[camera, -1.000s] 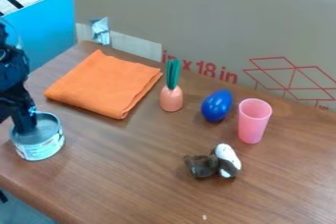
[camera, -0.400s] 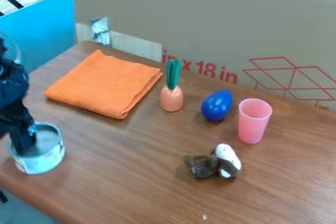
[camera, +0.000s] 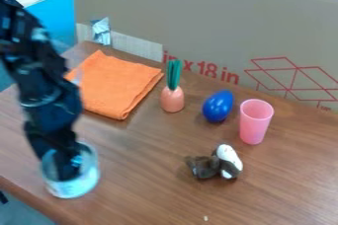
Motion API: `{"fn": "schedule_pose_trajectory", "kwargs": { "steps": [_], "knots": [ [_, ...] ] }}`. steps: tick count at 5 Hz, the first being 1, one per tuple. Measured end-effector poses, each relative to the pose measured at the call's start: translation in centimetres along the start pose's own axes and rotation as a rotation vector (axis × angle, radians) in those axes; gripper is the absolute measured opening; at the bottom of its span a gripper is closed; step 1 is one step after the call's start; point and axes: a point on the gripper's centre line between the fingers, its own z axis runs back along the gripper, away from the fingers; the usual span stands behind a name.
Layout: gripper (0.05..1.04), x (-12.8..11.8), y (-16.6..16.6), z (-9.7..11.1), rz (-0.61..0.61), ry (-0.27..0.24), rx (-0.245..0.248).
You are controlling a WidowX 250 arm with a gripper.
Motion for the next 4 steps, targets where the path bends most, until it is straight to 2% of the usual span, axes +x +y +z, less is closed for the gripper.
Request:
{"fn": "schedule_pose_trajectory", "kwargs": {
  "steps": [2,3,4],
  "knots": [
    [1.001,3.3,-4.7,-0.8,-0.120,-0.020,-0.025],
    [1.001,4.1,-8.7,-0.4,-0.157,-0.015,-0.040],
    [1.001,3.9,-11.8,-0.2,-0.204,-0.002,-0.048]
  ]
}}
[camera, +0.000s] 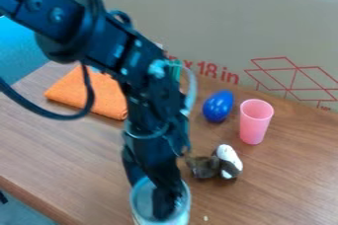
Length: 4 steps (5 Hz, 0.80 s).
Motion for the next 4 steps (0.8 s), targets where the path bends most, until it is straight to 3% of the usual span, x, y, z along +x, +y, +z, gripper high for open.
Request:
{"fn": "schedule_pose_trajectory", "kwargs": {
  "steps": [2,3,4],
  "knots": [
    [1.001,0.2,-1.1,0.2,-0.005,-0.016,0.005],
    [1.001,-1.6,2.0,5.2,0.174,-0.184,0.188],
    [1.001,-3.2,5.0,9.9,0.298,-0.338,0.228]
  ]
}}
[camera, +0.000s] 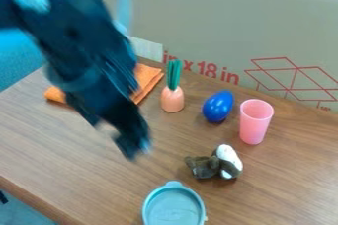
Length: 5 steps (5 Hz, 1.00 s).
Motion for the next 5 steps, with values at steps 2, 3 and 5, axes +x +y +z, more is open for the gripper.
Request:
{"fn": "schedule_pose_trajectory", "kwargs": {
  "steps": [2,3,5],
  "knots": [
    [1.001,-1.6,6.7,-0.1,0.169,0.207,0.059],
    [1.001,-1.2,11.4,-3.5,0.207,0.382,0.055],
    [1.001,2.1,13.6,-5.9,0.074,0.392,-0.006]
  ]
}}
